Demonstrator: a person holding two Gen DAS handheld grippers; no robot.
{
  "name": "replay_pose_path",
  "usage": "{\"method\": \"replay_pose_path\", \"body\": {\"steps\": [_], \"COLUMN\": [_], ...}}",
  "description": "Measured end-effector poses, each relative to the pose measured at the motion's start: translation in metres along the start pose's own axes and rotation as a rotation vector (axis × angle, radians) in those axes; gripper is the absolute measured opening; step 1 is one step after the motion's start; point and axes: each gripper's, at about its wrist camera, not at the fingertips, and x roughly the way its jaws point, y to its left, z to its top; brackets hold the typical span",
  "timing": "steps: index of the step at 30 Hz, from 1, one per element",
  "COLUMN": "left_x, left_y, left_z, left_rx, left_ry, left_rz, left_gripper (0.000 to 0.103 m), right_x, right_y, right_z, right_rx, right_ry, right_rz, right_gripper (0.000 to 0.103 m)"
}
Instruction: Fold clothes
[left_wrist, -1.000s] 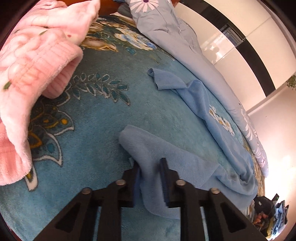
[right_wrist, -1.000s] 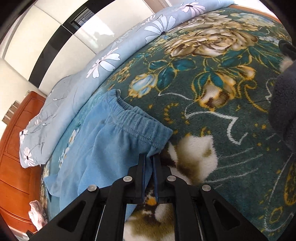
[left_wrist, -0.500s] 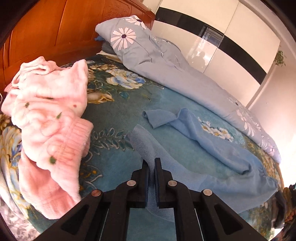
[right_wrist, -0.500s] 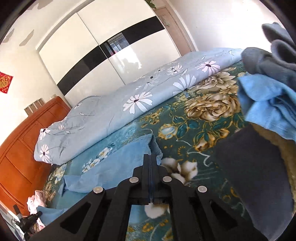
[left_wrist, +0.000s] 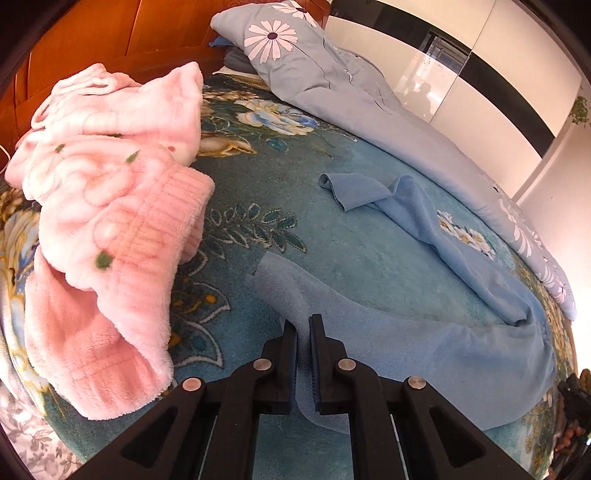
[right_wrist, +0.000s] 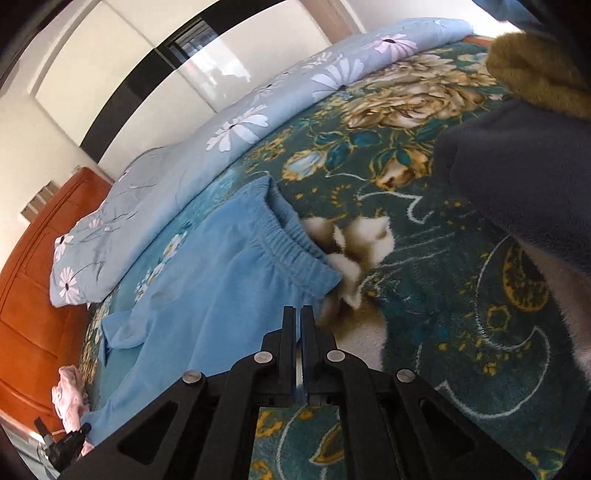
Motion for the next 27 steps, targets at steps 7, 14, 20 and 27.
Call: {"method": "replay_pose_path", "body": {"steps": [7,14,20,27], "left_x": [0.002,0.006,0.003,-0.003], "left_y": [0.006,0.002,0.001,-0.018], "left_z": [-0.003,-0.005,-0.005,-0.011], "left_rx": [-0.026,-0.044,-0.054,-0.004], "left_ry": [0.016,0.033,0.038,0.050], "left_rz": [-0.010,0.006,0.013,-0.016], "left_gripper": [0.008,0.008,0.008,0.008], "right_x": [0.009,0.025,0.025,-0.049], "right_y": [-0.021,-0.017,-0.007,0.004], "right_z": [-0.004,0.005,0.012,0.028], "right_rx": [0.177,0.213,0.171,0.005], "right_ry": [-0.038,-0.052,-0.050,-0.188], "right_rz": [0.086,0.079,0.096,0.039], "right_gripper": [0.031,0.032,0.011,0.009]}}
